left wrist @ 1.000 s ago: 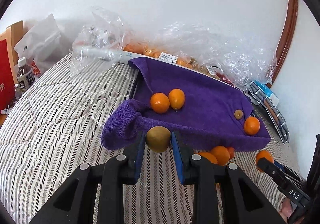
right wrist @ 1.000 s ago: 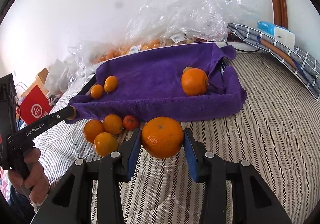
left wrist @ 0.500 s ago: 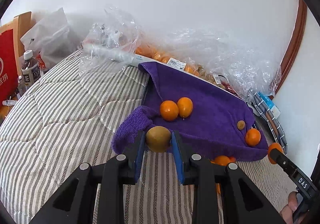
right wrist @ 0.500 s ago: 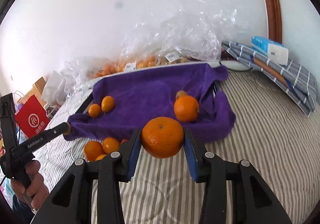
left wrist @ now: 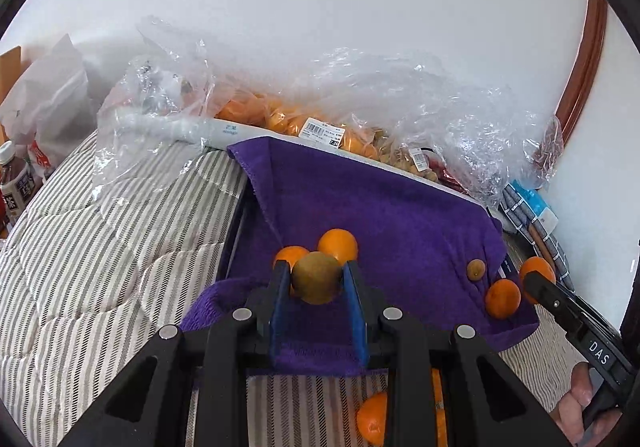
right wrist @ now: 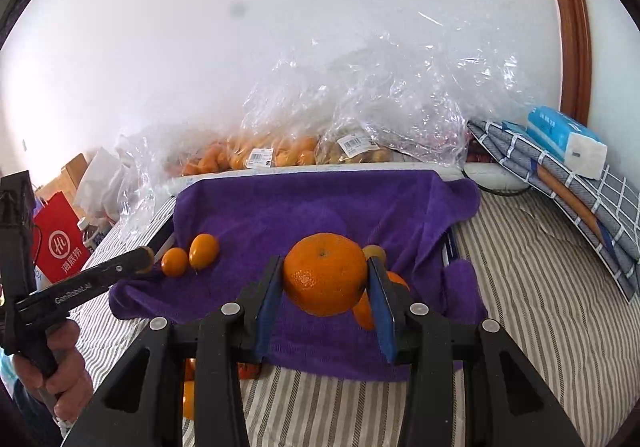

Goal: Organize fruits
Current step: 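Carry both fruits over the towel and open both tools to release them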

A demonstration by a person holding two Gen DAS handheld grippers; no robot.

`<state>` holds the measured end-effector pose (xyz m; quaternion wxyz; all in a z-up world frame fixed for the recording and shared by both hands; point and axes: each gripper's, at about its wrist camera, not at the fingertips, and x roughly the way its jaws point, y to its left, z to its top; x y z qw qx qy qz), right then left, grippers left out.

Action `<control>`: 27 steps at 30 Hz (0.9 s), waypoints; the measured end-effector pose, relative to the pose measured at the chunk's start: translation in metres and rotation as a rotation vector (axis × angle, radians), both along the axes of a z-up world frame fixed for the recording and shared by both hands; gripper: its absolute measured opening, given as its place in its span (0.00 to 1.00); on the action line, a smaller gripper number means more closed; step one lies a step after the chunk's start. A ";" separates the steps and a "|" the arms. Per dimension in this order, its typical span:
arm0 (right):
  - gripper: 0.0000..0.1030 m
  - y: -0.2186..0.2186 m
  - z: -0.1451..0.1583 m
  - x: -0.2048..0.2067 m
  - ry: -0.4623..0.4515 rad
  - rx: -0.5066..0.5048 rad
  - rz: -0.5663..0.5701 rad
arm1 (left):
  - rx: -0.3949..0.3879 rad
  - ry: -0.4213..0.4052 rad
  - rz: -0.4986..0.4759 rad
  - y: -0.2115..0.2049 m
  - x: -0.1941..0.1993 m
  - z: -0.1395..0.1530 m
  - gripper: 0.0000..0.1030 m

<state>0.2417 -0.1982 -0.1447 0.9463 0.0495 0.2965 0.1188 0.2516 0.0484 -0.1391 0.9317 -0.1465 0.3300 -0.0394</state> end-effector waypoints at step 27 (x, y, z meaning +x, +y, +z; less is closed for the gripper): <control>0.41 0.010 -0.032 0.009 0.029 -0.063 -0.009 | -0.059 0.047 -0.069 -0.008 0.008 -0.021 0.25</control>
